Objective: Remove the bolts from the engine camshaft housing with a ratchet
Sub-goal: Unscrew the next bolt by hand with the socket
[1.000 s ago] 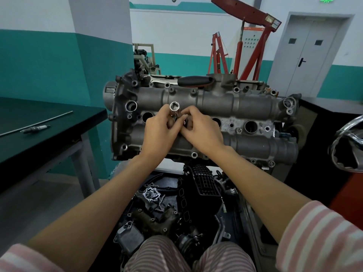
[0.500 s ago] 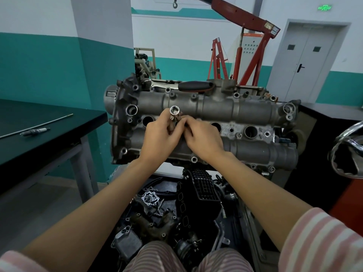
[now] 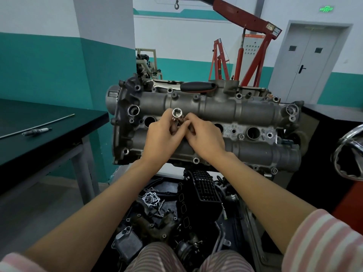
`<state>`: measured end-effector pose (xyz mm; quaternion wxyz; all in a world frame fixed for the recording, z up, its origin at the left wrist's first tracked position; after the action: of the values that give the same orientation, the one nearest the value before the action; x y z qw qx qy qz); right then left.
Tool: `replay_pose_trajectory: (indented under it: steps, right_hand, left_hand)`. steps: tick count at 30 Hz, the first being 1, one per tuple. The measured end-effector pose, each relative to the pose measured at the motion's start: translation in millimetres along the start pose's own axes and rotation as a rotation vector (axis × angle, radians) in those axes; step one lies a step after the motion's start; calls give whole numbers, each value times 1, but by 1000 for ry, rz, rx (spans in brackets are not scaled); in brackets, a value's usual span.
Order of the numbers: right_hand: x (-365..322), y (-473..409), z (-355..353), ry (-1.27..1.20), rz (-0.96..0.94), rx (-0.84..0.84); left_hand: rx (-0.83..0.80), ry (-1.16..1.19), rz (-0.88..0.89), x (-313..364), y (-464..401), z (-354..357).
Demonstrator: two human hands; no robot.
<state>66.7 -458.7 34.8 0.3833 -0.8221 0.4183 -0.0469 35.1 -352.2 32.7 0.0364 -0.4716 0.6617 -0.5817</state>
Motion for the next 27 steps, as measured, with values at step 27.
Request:
replay_pose_trajectory:
  steps: [27]
  right_hand:
    - [-1, 1, -2, -20, -4, 50]
  left_hand:
    - [21, 6, 0, 2, -1, -4]
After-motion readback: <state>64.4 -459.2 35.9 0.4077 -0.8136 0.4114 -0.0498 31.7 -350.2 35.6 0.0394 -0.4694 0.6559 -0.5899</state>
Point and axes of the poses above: each hand's wrist, its own y-axis away from the middle knuckle, its own z-axis out of the palm, x = y × z, the point moved 7 cm from there along -y, towards the middle knuckle, and after that the axes turned 5 degrees about -y, right-handed, at the moved point
